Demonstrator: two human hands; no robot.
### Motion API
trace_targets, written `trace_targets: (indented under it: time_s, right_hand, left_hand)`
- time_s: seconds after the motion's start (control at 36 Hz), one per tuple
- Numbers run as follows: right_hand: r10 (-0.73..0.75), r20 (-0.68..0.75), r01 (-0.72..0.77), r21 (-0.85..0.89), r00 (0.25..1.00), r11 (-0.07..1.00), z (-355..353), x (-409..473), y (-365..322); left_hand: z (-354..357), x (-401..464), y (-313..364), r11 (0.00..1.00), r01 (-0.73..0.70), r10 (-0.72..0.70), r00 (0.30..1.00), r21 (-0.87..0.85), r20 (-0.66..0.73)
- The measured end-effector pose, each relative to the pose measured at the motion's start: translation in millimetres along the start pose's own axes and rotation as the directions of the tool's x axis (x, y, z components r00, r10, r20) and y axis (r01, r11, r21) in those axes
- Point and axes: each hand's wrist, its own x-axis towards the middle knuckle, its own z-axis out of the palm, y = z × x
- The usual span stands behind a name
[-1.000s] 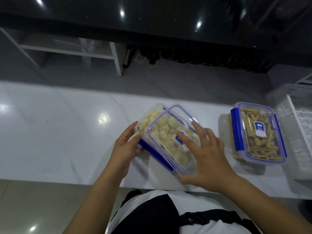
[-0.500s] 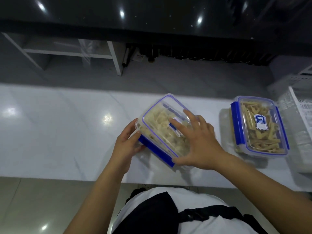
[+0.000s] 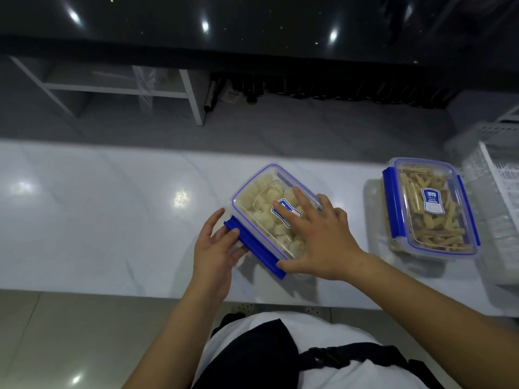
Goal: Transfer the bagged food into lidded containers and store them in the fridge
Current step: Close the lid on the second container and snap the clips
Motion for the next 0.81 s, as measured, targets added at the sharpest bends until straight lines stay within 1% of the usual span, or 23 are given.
trace_targets:
  time_s: [0.08,0.14,0.22,0.28,0.33,0.42,0.56,0.61,0.64,0.67,0.72,0.75,0.78,0.81]
  right_hand:
    - [0.069,-0.015,-0.069,-0.001,0.997,0.998,7.2,-6.0,-4.4]
    - [0.100,-0.010,-0.100,0.017,0.995,0.995,9.6,-4.1,-8.2]
    - [0.121,0.017,-0.122,0.060,0.993,0.991,8.6,4.5,-12.2]
    - [0.121,0.018,-0.122,0.044,0.992,0.992,8.9,7.9,-12.6]
    - [0.128,0.034,-0.129,0.037,0.991,0.991,9.3,8.1,-13.7]
    - [0.153,0.068,-0.156,0.035,0.986,0.987,6.2,6.4,-18.3]
    - [0.166,0.151,-0.172,0.029,0.974,0.985,-7.5,-1.1,-24.4]
    - [0.137,0.145,-0.154,0.110,0.980,0.982,-17.7,-4.4,-21.7]
    - [0.128,0.109,-0.147,0.191,0.986,0.971,-23.2,-5.6,-19.0]
    - [0.144,0.044,-0.151,0.301,0.989,0.942,-27.5,-6.5,-15.1]
    - [0.248,-0.087,-0.160,0.555,0.965,0.816,-31.6,-8.4,-5.0]
    - [0.311,-0.096,-0.176,0.654,0.946,0.736,-31.9,-7.9,0.9]
    - [0.368,-0.053,-0.216,0.728,0.928,0.650,-31.8,-6.6,6.5]
    - [0.412,0.032,-0.279,0.783,0.911,0.555,-31.1,-4.9,11.0]
  left_hand:
    - [2.6,4.9,6.1,1.000,0.015,-0.015,1.000,-0.018,-0.003]
    - [7.6,7.5,8.1,1.000,0.029,-0.029,0.999,-0.009,0.037]
    - [15.5,6.7,6.9,1.000,0.013,-0.013,0.996,-0.005,0.090]
    - [18.7,4.0,3.5,1.000,-0.006,0.006,0.993,0.003,0.115]
    - [22.5,0.6,-2.0,0.997,-0.021,0.011,0.992,0.075,0.129]
    - [32.9,-7.2,-11.4,0.987,0.004,-0.018,0.996,0.162,0.085]
    - [36.3,-6.7,-8.8,0.963,-0.051,0.033,0.997,0.264,0.071]
    - [31.4,-0.9,-0.1,0.949,-0.077,0.067,0.997,0.305,0.043]
    - [28.6,2.6,4.8,0.939,-0.094,0.087,0.996,0.330,0.038]
    - [25.8,5.8,10.0,0.927,-0.109,0.100,0.994,0.359,0.044]
    - [20.4,11.8,19.8,0.907,-0.119,0.100,0.993,0.405,0.068]
    - [18.0,14.9,23.6,0.900,-0.115,0.092,0.993,0.421,0.076]
    - [15.8,17.6,26.6,0.894,-0.110,0.082,0.993,0.435,0.083]
    - [14.5,19.9,28.5,0.886,-0.105,0.072,0.993,0.451,0.090]
